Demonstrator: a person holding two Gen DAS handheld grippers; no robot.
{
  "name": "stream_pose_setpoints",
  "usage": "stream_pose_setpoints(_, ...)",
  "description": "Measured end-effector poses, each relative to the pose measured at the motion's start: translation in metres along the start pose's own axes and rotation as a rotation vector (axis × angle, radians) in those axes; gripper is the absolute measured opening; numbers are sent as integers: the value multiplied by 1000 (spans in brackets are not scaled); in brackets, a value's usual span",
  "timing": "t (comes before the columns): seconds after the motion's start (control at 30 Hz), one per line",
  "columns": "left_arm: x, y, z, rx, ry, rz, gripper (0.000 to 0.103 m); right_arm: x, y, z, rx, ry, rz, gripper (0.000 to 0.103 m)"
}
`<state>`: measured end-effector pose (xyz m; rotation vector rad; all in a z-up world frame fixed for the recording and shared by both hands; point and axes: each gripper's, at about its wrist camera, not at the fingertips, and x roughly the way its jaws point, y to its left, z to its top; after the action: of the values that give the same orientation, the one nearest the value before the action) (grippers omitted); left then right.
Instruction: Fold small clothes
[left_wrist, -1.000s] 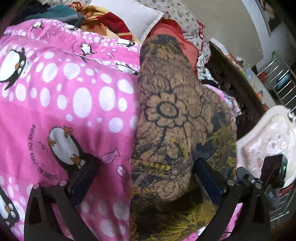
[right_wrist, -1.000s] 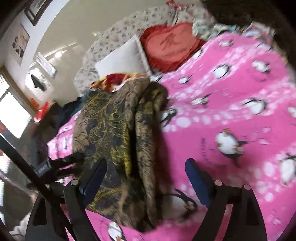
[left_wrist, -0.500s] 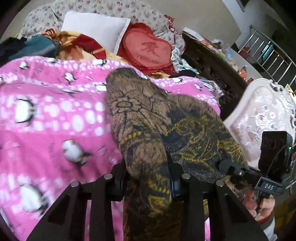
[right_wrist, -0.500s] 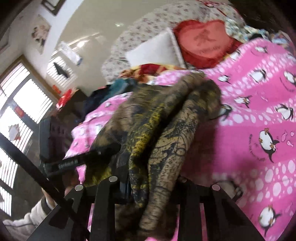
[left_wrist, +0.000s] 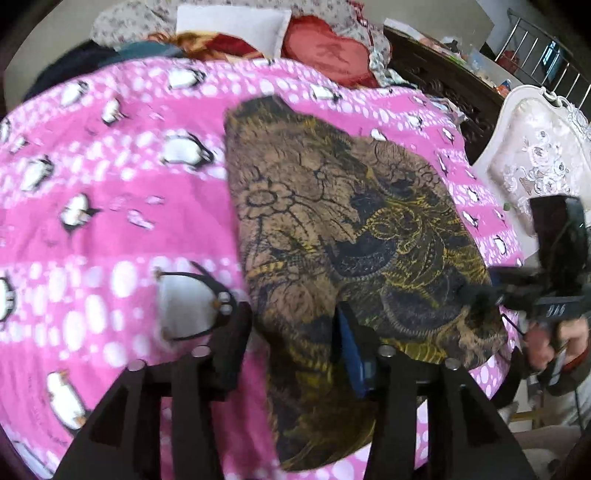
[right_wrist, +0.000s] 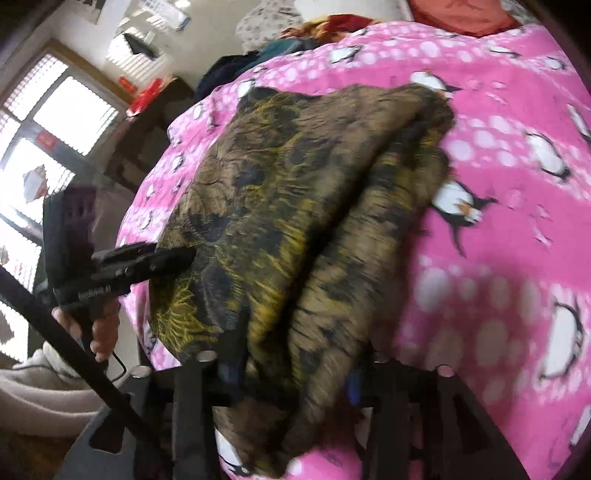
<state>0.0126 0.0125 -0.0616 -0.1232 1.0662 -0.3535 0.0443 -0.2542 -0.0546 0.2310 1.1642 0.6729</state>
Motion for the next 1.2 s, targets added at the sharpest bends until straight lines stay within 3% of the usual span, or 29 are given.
stream_pose_setpoints(0.07, -16, 0, 6, 4, -36, 11, 60, -24, 6, 7, -37, -67, -90, 53)
stream_pose_setpoints(0.1, -23, -1, 10, 11, -62, 21, 70, -39, 9, 12, -47, -112, -113, 53)
stream_pose_setpoints(0.17, -33, -5, 21, 24, -111, 45, 80, -55, 14, 23, -56, -174, -131, 53)
stream_pose_setpoints(0.23, -31, -10, 31, 24, -135, 59, 80, -52, 21, 38, -70, -205, -156, 53)
stream_pose_setpoints(0.33, -10, -15, 46, 13, -115, 87, 81, -31, 29, 54, -101, -182, -201, 53)
stream_pose_setpoints(0.47, 21, -20, 45, 26, -91, 167, 81, 15, 26, 72, -143, -132, -322, 53)
stream_pose_setpoints(0.53, 41, -18, 47, 5, -44, 169, 81, 31, 14, 77, -132, -103, -351, 53)
stream_pose_setpoints(0.63, 50, -14, 48, -20, -41, 169, 87, 47, -5, 85, -102, -90, -362, 53)
stream_pose_setpoints(0.87, 51, -15, 50, -18, -56, 180, 88, 21, 13, 70, -106, -108, -365, 55)
stream_pose_setpoints(1.03, 47, -17, 45, -19, -57, 182, 88, -1, 36, 34, -134, -117, -315, 59)
stream_pose_setpoints(1.2, 42, -20, 41, -22, -61, 184, 88, 20, 33, 0, -119, -45, -333, 66)
